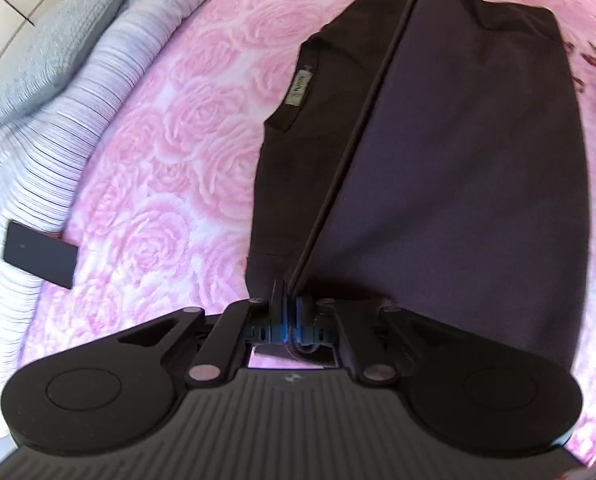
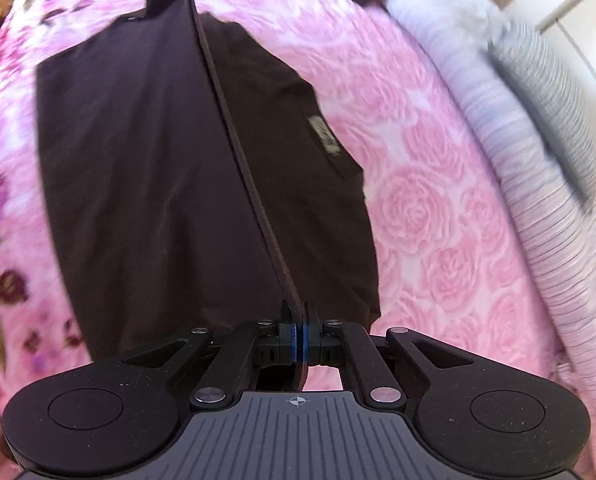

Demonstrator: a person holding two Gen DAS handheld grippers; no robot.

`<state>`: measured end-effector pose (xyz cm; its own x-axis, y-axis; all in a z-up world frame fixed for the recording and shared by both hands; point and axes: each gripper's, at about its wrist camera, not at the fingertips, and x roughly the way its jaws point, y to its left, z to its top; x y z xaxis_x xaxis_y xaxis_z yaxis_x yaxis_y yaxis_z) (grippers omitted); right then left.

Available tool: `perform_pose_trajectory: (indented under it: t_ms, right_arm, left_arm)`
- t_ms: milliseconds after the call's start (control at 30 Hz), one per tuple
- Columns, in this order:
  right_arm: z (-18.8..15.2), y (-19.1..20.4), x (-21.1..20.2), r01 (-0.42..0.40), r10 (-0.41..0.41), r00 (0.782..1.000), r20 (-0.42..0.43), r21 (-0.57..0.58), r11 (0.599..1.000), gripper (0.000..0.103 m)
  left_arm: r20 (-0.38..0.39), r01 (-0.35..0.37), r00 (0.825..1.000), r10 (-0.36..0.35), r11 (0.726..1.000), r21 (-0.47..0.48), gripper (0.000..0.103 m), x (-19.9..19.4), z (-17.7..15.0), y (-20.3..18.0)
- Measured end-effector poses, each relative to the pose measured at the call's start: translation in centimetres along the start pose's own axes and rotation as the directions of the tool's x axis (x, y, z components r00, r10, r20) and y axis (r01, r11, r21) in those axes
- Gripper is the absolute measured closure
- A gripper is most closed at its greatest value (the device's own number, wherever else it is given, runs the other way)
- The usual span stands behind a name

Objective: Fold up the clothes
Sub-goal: 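Fold the held hem over toward the collar with both grippers and release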

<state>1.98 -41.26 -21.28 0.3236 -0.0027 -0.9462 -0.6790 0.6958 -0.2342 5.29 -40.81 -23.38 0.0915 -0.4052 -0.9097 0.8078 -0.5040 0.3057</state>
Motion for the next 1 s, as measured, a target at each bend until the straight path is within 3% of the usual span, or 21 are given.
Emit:
perform_pose_trajectory:
  t_ms: [333,567,633,733,767,800,833,867,900,1000]
  right_arm:
    - [1.5,-8.7,7.4,-0.054,0.054,0.999,0.006,0.088,0.995,0.101]
    - [0.7,-12.4,14.1,-0.112,0.107,0.994,0.034,0.199,0.974,0.101]
    - [0.4,-12.9,15.3,-0.127,0.122,0.992,0.038,0.229,0.965,0.101]
    - [-0.4,-13.5,15.9,-0.139,0.128,0.99,0.055,0.298,0.944,0.101]
    - [-0.8,-14.0,15.8,-0.14,0.125,0.99,0.065,0.337,0.931,0.096]
    - [-1.1,-14.4,15.5,-0.127,0.106,0.991,0.078,0.38,0.916,0.084]
    - [-1.5,-14.8,15.1,-0.107,0.075,0.993,0.091,0.426,0.899,0.057]
    - [-1.9,-15.2,14.6,-0.088,0.044,0.994,0.103,0.471,0.878,0.047]
    - [-2.3,-15.6,14.1,-0.069,0.013,0.994,0.113,0.515,0.855,0.047]
    - [-4.0,-16.6,11.9,-0.072,-0.04,0.987,0.156,0.651,0.756,0.047]
  left_arm:
    - [-0.038,0.02,0.999,-0.025,0.991,-0.132,0.1,6.7,2.1,5.9]
    - [-0.081,0.007,0.996,-0.025,0.974,-0.225,0.099,12.0,2.2,7.3]
    - [-0.092,-0.003,0.996,-0.021,0.968,-0.251,0.096,13.0,2.0,7.2]
    - [-0.094,-0.041,0.995,0.015,0.958,-0.285,0.082,13.1,1.6,7.4]
    - [-0.09,-0.042,0.996,0.015,0.951,-0.307,0.076,12.9,1.4,7.7]
    - [-0.086,-0.043,0.996,0.015,0.943,-0.33,0.072,12.7,1.2,8.0]
    - [-0.083,-0.043,0.996,0.015,0.935,-0.353,0.071,12.4,1.0,8.4]
    - [-0.079,-0.044,0.997,0.015,0.926,-0.375,0.069,12.2,0.8,8.7]
    - [-0.075,-0.049,0.997,0.021,0.918,-0.394,0.064,11.8,0.6,9.0]
    - [-0.04,-0.03,0.999,0.012,0.884,-0.466,0.063,10.5,0.2,9.8]
